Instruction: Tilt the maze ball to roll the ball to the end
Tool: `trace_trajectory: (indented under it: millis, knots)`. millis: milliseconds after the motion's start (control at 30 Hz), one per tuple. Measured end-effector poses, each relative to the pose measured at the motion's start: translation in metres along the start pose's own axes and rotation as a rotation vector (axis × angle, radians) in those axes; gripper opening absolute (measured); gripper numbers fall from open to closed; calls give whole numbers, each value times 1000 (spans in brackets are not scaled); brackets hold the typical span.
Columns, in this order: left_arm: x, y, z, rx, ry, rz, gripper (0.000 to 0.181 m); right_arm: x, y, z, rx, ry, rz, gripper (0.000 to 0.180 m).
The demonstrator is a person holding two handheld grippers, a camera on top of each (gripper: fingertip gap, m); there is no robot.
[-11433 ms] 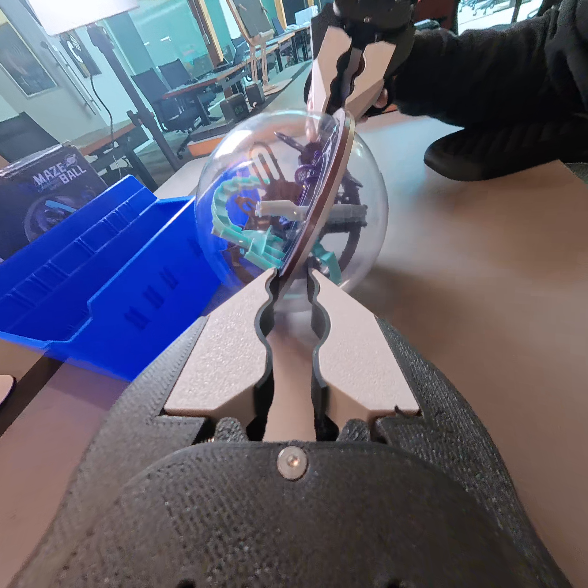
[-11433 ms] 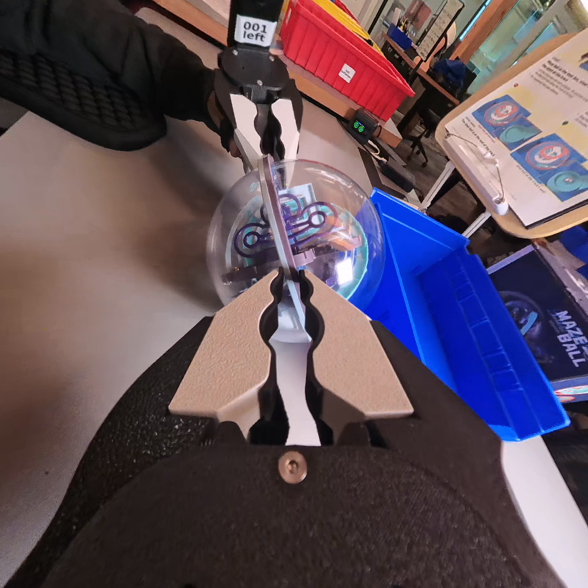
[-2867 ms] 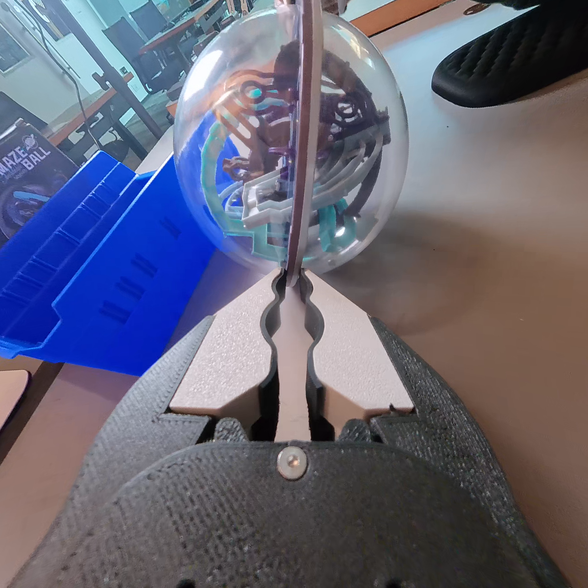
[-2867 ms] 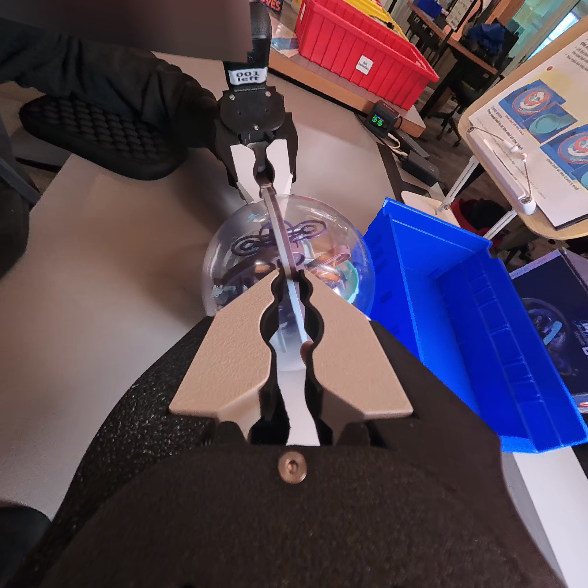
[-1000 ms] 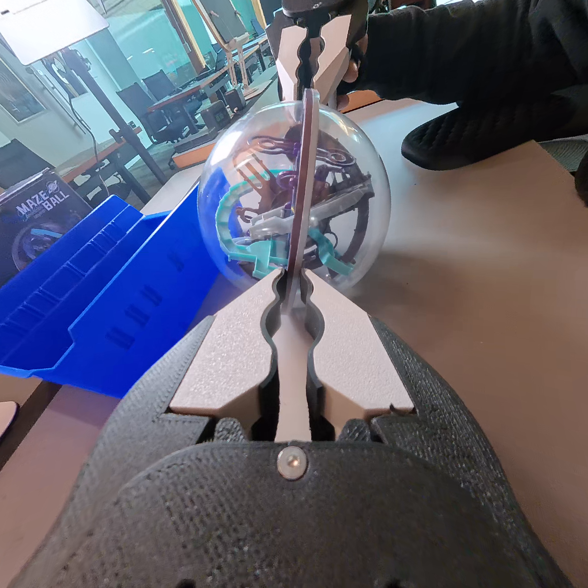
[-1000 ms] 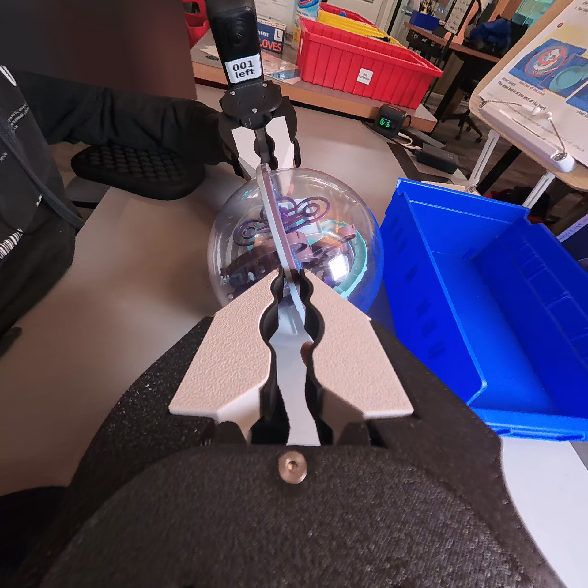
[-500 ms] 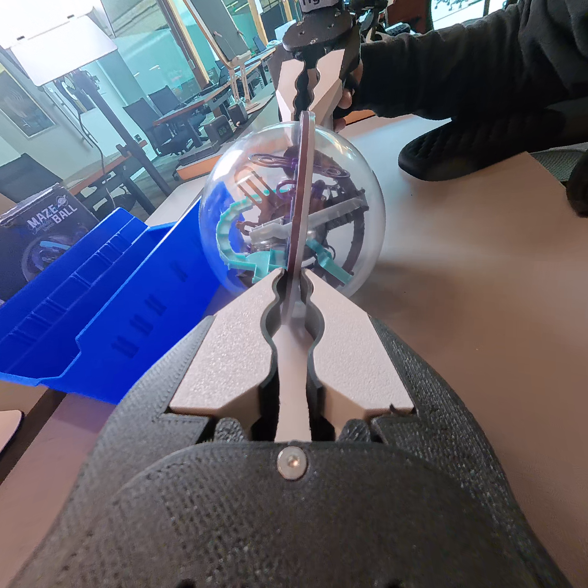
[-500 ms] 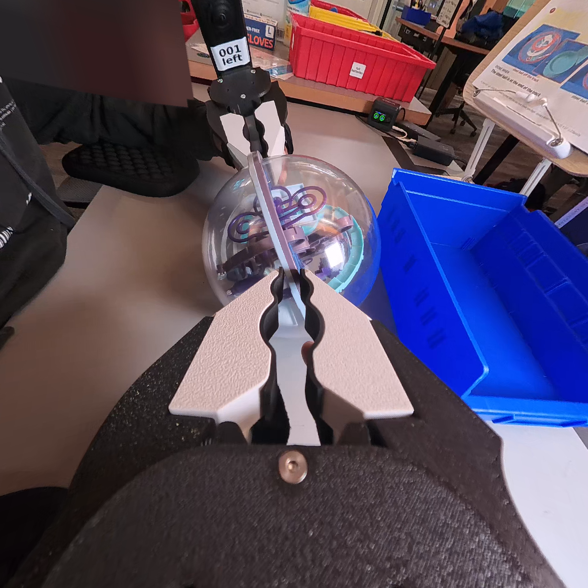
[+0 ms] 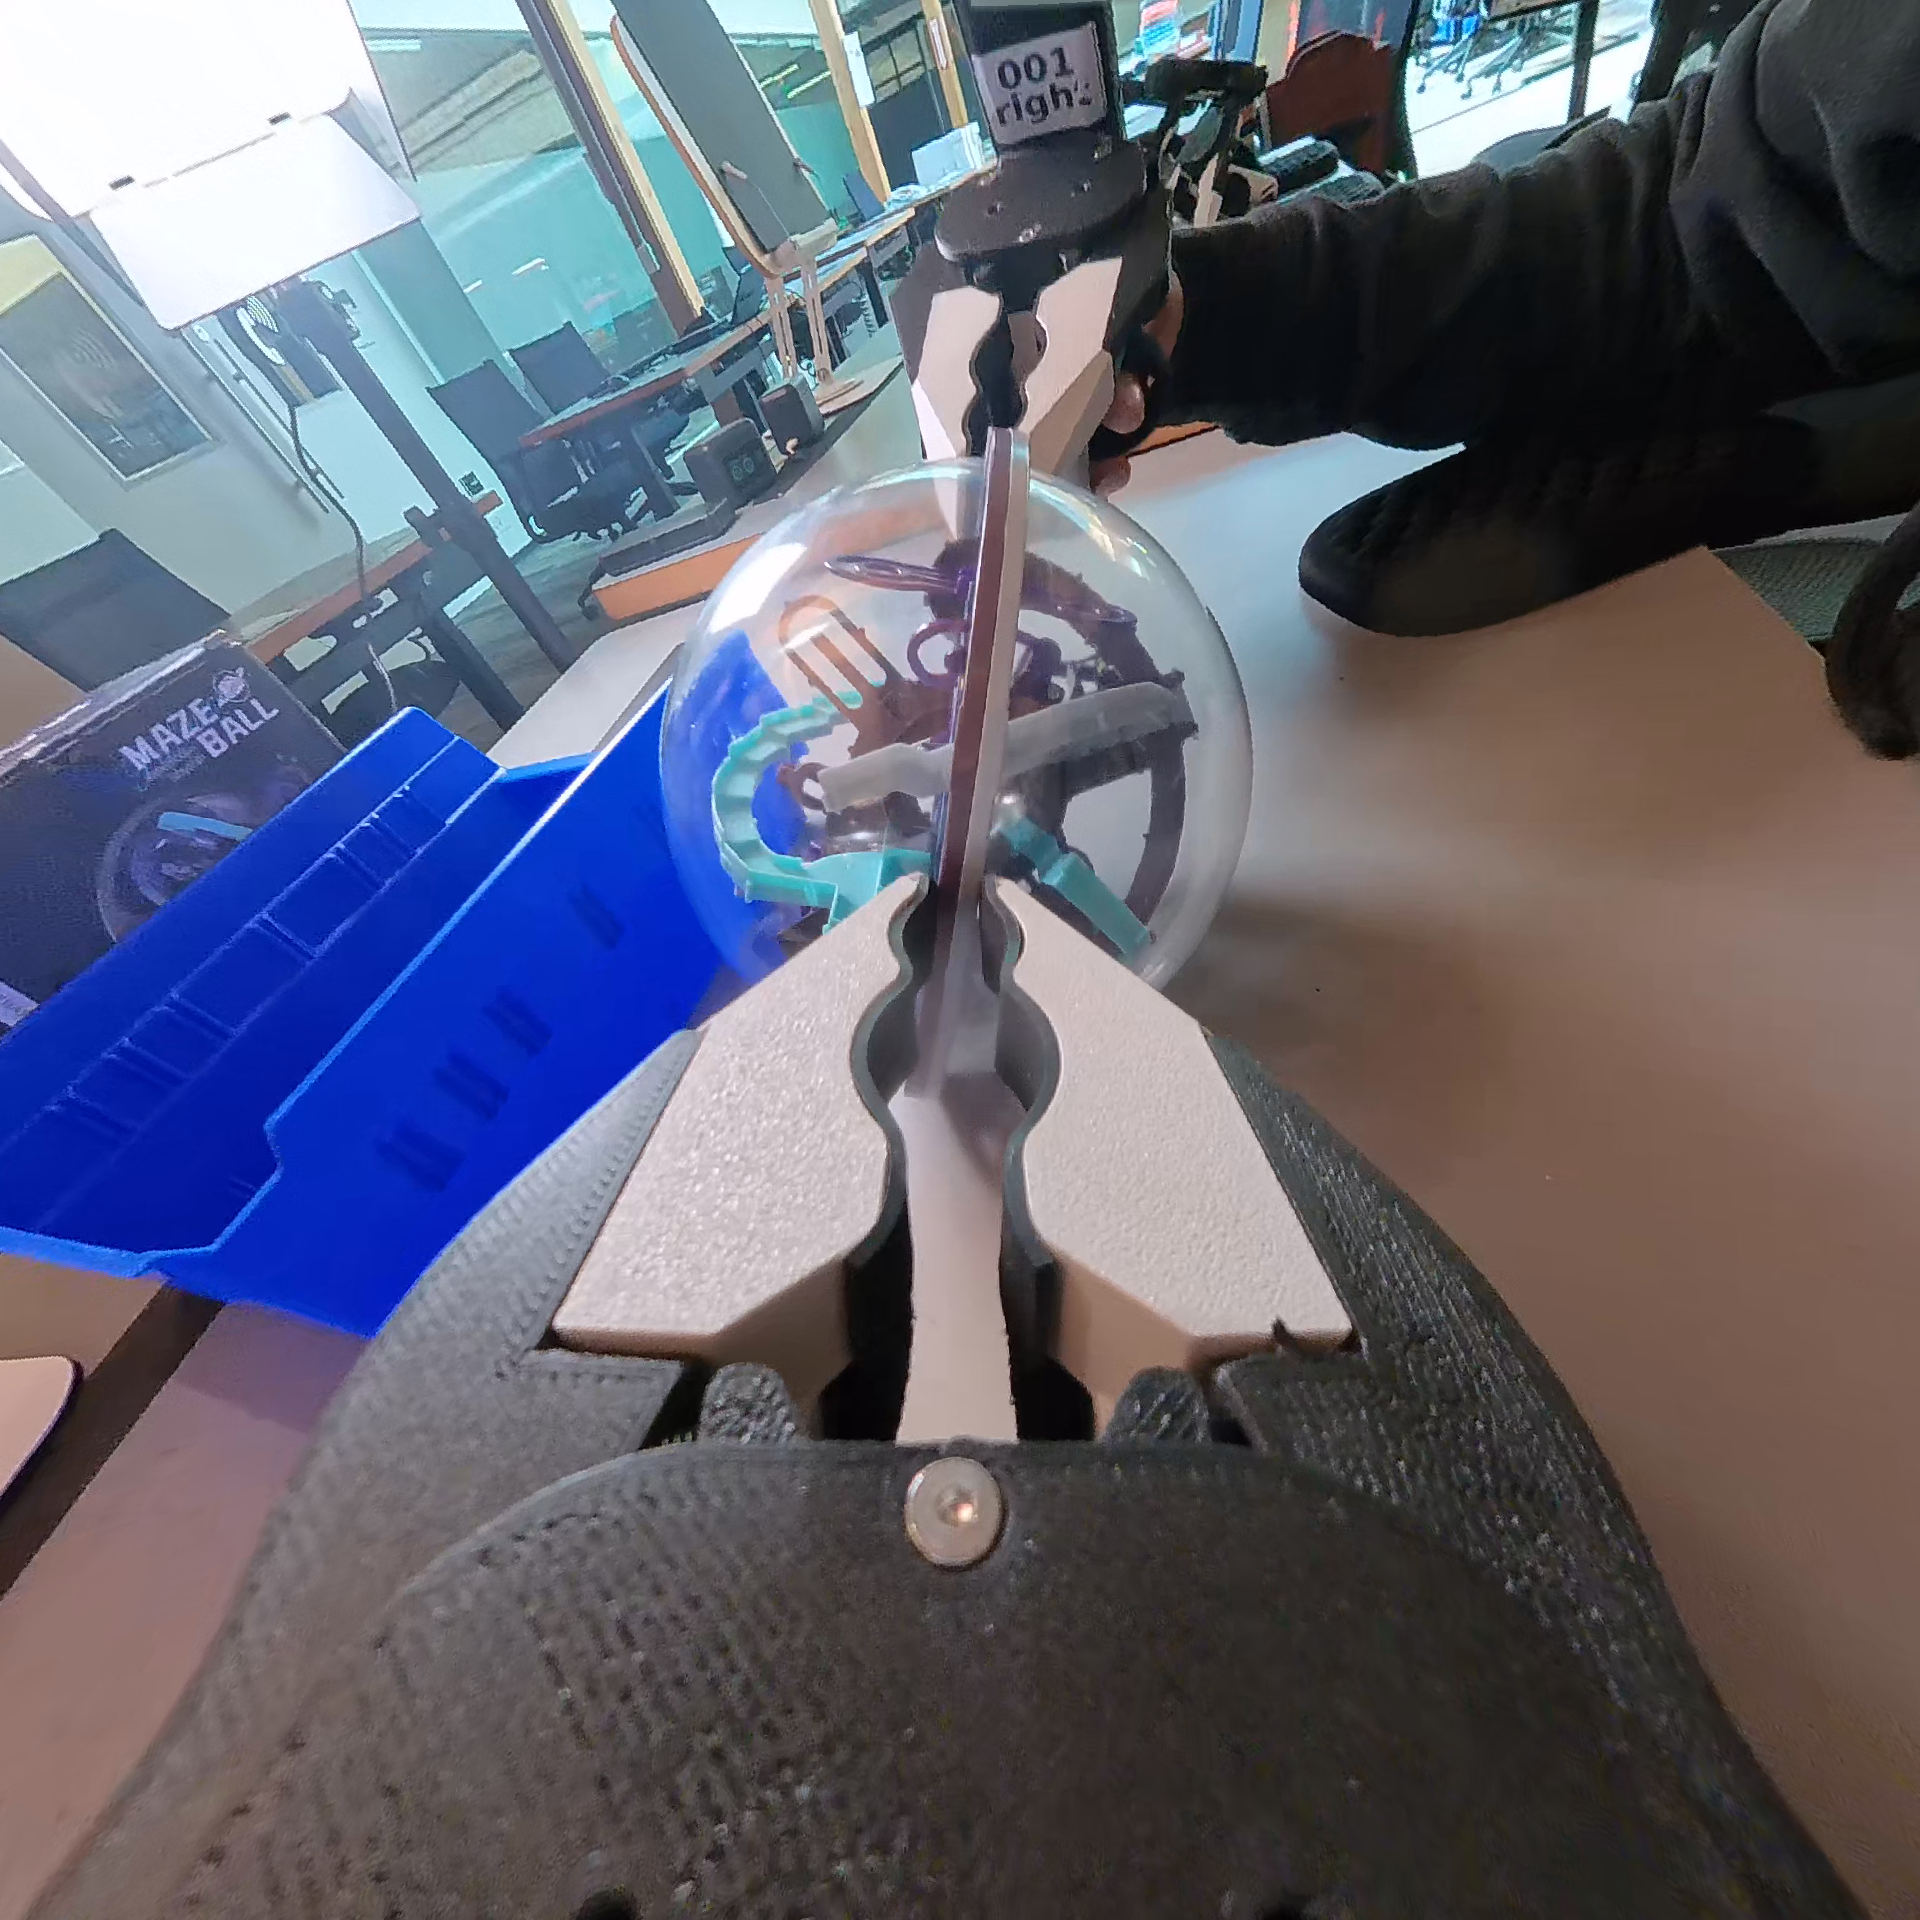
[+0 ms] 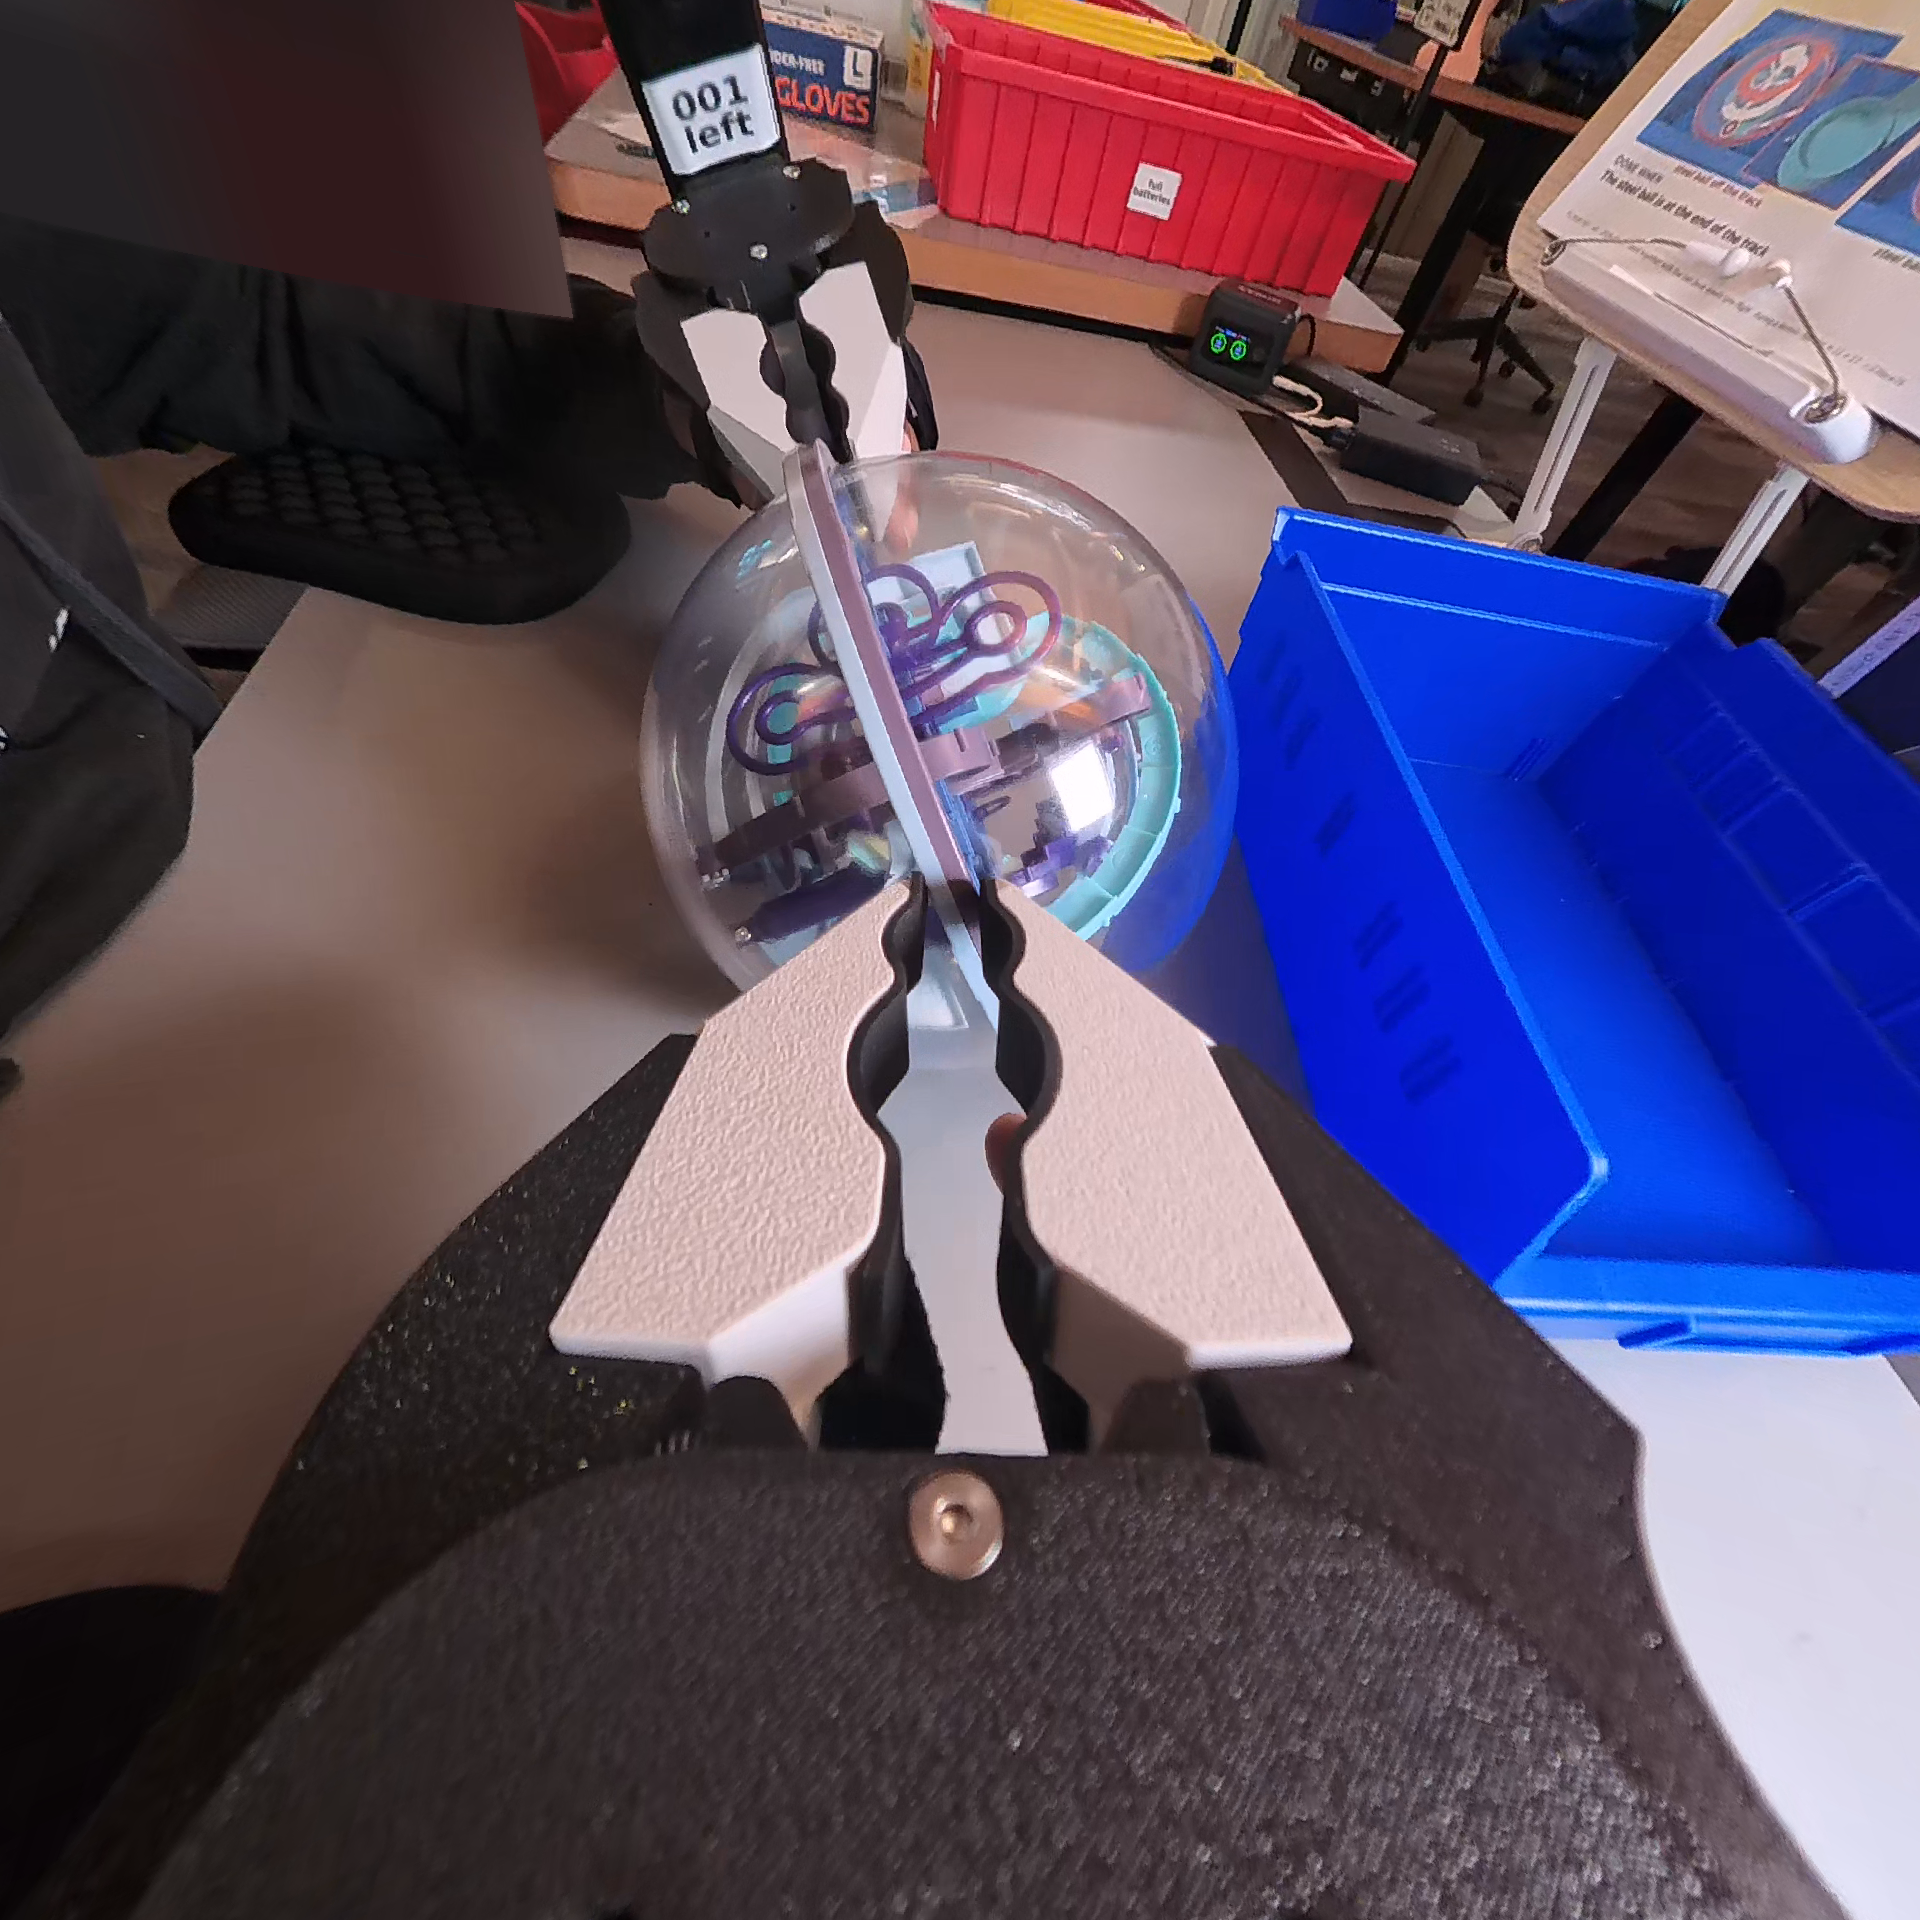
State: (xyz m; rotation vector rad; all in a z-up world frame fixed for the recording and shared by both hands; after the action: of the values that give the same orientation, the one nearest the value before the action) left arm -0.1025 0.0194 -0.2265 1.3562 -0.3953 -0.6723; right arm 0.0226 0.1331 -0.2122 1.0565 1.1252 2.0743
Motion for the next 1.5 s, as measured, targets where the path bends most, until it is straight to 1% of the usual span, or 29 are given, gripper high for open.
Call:
trace_trajectory:
  millis: [500, 900, 1500]
  knots:
    - [1, 11, 4, 50, 1, 17, 6, -2, -10, -6, -18, 11, -27, 8]
    - [-3, 20, 4, 55, 39, 64, 6, -2, -18, -10, -25, 25, -61, 8]
    - [5, 16, 6, 94, -46, 67, 7, -3, -16, -11, -28, 13, -28, 8]
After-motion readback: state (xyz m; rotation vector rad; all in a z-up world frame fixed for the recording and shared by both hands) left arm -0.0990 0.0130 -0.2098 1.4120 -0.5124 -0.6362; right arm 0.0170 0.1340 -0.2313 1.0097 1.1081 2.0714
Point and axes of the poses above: each gripper's, where its closed fingertips meet, z back along the fingers, y out of its top, x = y × z across the jaws, the point moved 2 cm from there along z, back along the fingers, and after that the axes turned 13 degrees about z, right-handed, at the moved point
